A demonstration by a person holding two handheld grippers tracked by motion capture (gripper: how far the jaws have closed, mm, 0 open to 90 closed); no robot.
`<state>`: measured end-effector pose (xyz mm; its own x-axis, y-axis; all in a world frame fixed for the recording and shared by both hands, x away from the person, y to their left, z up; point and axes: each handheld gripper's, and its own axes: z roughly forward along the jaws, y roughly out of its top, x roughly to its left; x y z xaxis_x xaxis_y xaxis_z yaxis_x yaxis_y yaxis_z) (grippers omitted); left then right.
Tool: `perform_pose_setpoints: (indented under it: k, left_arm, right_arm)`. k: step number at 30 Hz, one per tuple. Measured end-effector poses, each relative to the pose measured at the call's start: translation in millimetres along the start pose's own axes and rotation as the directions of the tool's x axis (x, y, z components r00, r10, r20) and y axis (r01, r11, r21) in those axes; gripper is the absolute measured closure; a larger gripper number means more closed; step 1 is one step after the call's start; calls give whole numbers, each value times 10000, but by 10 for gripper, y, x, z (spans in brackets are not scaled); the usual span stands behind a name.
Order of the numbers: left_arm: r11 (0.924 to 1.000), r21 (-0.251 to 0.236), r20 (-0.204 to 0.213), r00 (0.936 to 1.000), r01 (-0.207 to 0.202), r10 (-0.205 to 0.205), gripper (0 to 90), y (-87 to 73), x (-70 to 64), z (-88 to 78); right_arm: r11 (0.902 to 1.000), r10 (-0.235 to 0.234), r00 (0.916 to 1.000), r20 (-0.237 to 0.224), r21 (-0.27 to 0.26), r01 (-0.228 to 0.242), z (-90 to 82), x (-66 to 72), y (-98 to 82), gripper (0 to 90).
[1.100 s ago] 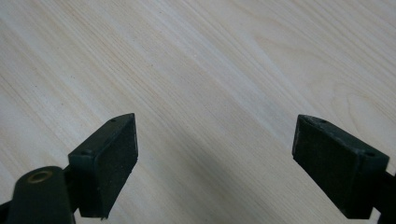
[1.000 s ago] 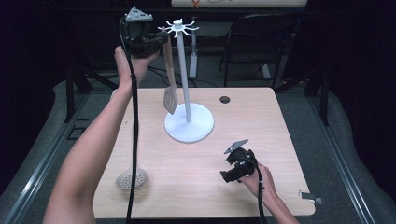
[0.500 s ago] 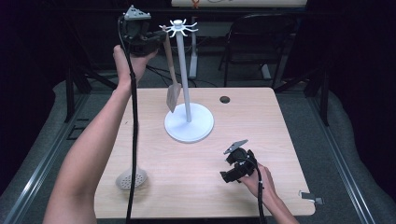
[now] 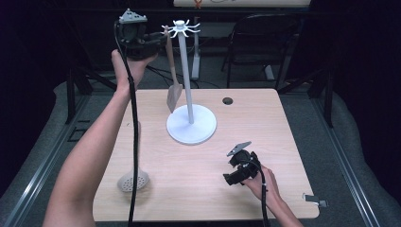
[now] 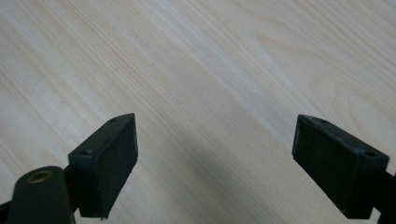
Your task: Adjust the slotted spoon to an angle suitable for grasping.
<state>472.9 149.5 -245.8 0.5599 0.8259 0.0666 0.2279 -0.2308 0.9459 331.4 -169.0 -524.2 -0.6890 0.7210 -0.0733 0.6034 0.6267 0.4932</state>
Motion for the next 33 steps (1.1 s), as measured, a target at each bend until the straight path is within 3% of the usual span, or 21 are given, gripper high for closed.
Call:
perform_pose_setpoints:
  k: [1, 3, 5, 13, 20, 23, 24, 25, 33]
  left_arm:
    - [10000, 67, -42, 10000, -22, 22, 656, -16, 6, -3]
    - [9998, 217, -169, 9999, 19, -15, 593, -71, 34, -8]
    - [9993, 364, -265, 9996, 82, -72, 528, -116, 60, -5]
    - [9931, 1133, -315, 9991, 318, -284, 360, -371, 159, 26]
    - [9807, 1880, -470, 9978, 542, -461, 246, -612, 236, 101]
    - [9752, 2119, -589, 9968, 645, -531, 207, -704, 262, 134]
    - [9719, 2243, -637, 9962, 716, -587, 200, -748, 275, 150]
    - [9695, 2327, -673, 9957, 771, -631, 187, -784, 287, 161]
    - [9476, 2973, -840, 9918, 1170, -961, 149, -1123, 354, 229]
  right_arm:
    - [9999, -116, 9999, -5, 128, 116, -9, -8, 5, 137]
    - [9997, 165, 9999, -34, -205, -166, 9, 15, -6, 137]
    - [10000, -86, 9999, 83, 19, 86, -8, 8, 5, 137]
    - [10000, -74, 10000, 50, 44, 73, 0, 13, 10, 136]
    - [9999, 95, 10000, -3, -110, -95, 18, 23, 3, 137]
    - [10000, -61, 10000, 10, 76, 61, 6, 14, 10, 137]
    - [9999, 96, 10000, -5, -113, -96, 19, 23, 2, 137]
    - [9999, -58, 10000, 27, 138, 58, -1, 13, 12, 137]
    - [9999, -41, 10000, -8, 134, 41, -7, 9, 11, 137]
